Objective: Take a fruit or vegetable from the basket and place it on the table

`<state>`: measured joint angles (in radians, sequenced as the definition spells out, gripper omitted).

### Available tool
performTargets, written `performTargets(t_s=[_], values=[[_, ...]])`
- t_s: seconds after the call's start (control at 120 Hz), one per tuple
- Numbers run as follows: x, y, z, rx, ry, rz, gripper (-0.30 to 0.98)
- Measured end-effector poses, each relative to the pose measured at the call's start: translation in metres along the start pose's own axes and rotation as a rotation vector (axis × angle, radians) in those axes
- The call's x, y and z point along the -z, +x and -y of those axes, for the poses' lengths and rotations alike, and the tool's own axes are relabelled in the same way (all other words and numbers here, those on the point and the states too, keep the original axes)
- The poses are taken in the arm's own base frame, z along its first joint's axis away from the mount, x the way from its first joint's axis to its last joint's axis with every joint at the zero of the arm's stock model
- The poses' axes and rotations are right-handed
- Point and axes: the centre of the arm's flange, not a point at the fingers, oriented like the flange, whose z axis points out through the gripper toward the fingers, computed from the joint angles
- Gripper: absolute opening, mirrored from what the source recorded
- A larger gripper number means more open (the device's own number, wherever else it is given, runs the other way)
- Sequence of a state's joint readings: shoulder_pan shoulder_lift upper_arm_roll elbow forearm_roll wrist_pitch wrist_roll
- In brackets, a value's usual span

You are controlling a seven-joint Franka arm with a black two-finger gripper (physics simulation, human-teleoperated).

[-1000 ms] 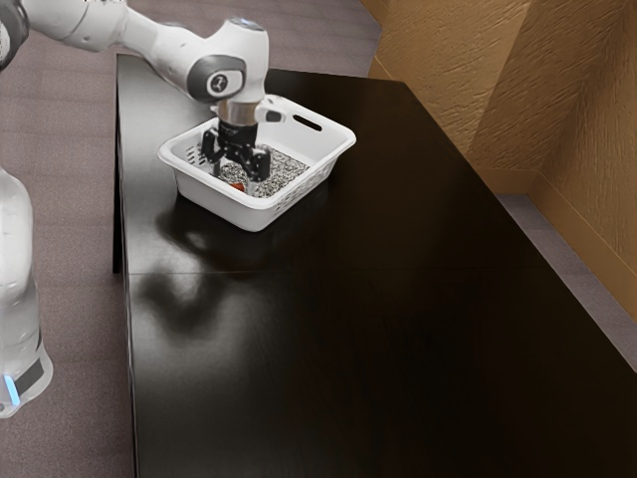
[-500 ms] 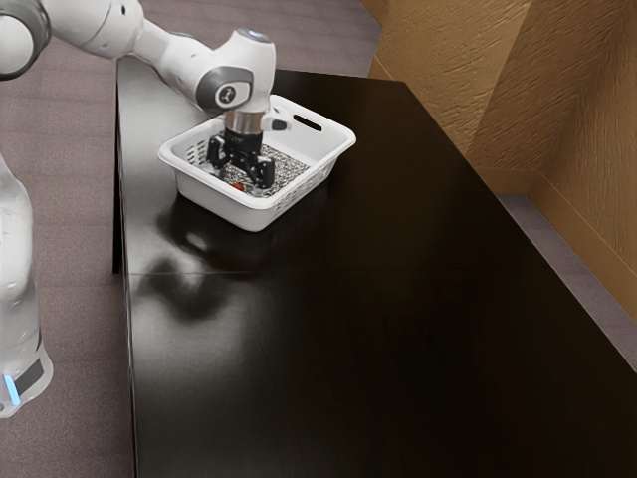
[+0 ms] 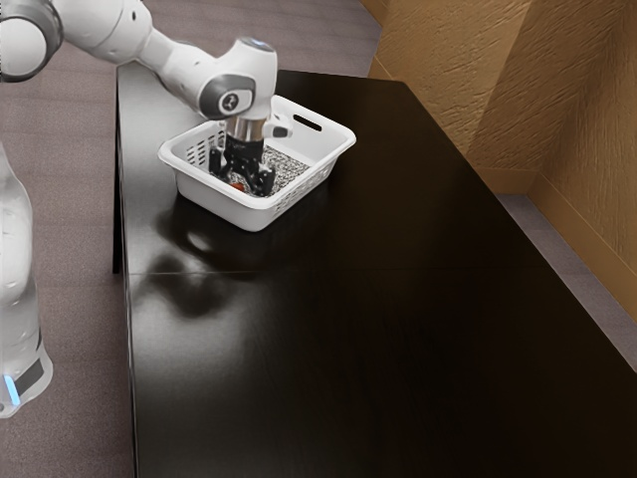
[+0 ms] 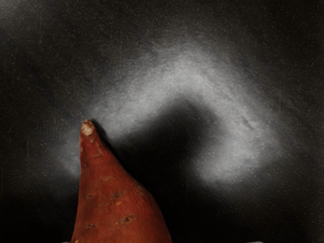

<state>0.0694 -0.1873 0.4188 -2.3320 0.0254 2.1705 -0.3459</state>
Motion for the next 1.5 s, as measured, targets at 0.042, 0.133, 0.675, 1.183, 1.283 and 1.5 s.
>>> performTargets(t_s=[0.042,0.133,0.675,1.183,1.283,1.5], values=[[-0.003,0.001,0.000,0.003,0.004,0.004,0.41],[-0.007,0.002,0.001,0.016,0.004,0.010,0.63],[0.005,0.002,0.000,0.027,-0.020,-0.018,0.18],[0.160,-0.021,-0.162,-0.252,-0.135,-0.315,0.15],[0.162,-0.040,-0.217,-0.335,-0.152,-0.318,0.14],[0.168,-0.048,-0.237,-0.345,-0.170,-0.323,0.32]])
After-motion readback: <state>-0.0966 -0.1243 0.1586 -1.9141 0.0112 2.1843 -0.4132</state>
